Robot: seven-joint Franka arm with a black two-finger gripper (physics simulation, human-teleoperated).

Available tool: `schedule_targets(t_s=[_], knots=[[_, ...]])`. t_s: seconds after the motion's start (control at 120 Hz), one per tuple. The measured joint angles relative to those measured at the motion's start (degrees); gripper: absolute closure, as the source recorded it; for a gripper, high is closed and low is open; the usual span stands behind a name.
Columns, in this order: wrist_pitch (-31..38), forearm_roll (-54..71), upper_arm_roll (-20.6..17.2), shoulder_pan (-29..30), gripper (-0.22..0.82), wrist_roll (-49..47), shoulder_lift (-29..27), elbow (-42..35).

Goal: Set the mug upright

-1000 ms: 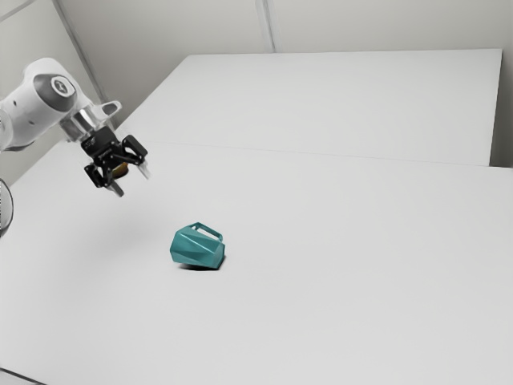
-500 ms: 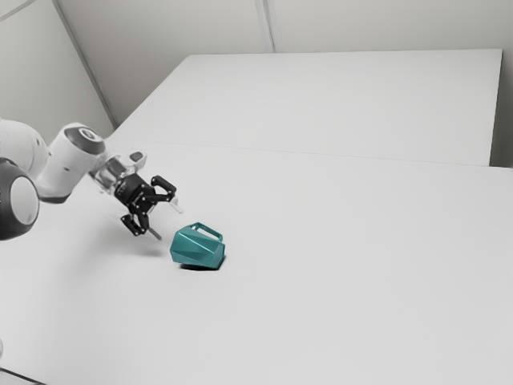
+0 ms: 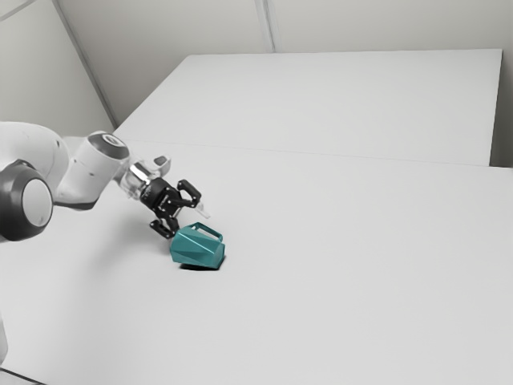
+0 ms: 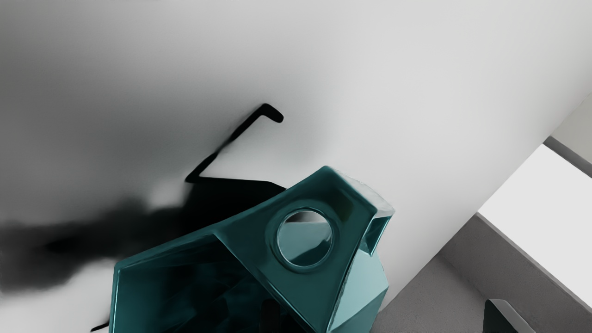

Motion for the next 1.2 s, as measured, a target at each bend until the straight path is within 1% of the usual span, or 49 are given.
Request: schedule_targets(t_s=[0.075, 0.142, 0.225, 0.325, 0.492, 0.658, 0.775, 0.95, 1.125, 1.2], knots=[[0.02, 0.68, -0.04, -0.21, 0.41, -0.06, -0.02, 0.20], [0.03, 1.01, -0.05, -0.33, 0.53, -0.11, -0.07, 0.28], [0.04, 1.23, -0.09, -0.36, 0.63, -0.16, -0.10, 0.31], [0.04, 1.33, -0.12, -0.56, 0.70, -0.26, -0.30, 0.75], [0.05, 1.44, -0.75, -0.86, 0.75, -0.80, -0.68, 1.60], [0.73, 3.43, -2.23, -1.60, 0.77, -1.76, -2.21, 2.07], [4.03, 11.61, -5.11, -2.28, 0.78, -2.29, -5.91, 2.42], [11.78, 26.46, -8.53, -4.24, 0.78, -2.90, -9.99, 2.44], [18.12, 38.52, -10.12, -6.45, 0.78, -3.47, -12.58, 1.77], [20.41, 41.90, -10.29, -7.23, 0.78, -3.78, -14.02, -0.02]])
